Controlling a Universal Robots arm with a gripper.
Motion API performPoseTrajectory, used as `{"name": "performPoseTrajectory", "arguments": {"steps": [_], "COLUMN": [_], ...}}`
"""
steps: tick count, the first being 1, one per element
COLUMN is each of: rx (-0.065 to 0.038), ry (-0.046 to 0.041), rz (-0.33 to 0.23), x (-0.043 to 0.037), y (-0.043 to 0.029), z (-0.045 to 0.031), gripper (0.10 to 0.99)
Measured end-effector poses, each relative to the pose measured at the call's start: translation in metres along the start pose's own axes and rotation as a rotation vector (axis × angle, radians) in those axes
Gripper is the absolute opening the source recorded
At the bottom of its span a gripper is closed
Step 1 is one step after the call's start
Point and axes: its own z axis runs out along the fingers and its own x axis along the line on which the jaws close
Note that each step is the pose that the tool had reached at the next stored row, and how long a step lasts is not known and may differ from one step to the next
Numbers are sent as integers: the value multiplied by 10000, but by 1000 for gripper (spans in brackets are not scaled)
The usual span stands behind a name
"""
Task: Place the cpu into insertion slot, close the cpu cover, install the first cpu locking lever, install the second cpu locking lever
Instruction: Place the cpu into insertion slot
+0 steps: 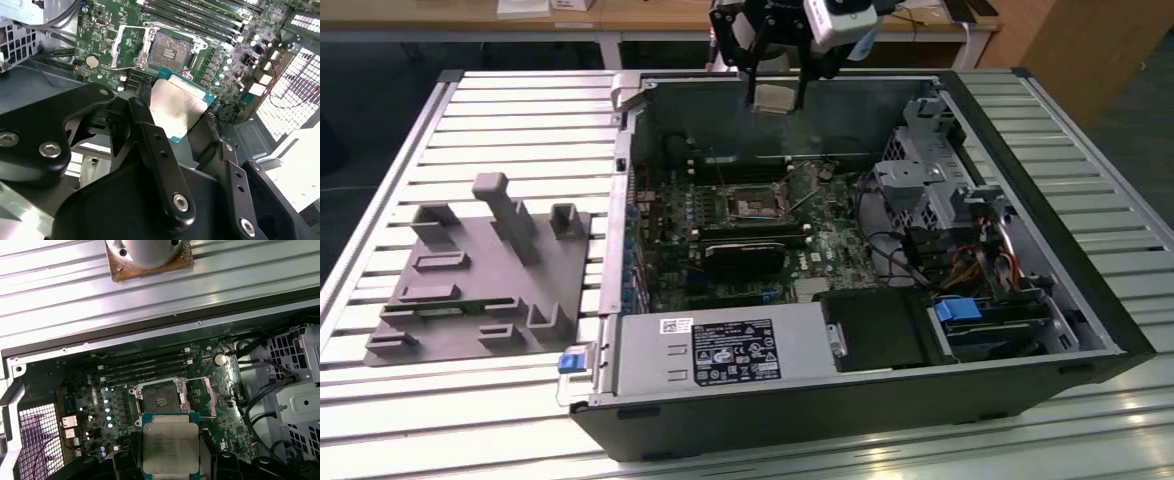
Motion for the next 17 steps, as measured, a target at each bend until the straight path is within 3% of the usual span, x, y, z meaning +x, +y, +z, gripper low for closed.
{"name": "performPoseTrajectory", "arguments": {"steps": [17], "rx": [-25], "ry": [-112], "rz": [1259], "x": [4], "y": [0], "z": [14], "gripper": [541]}}
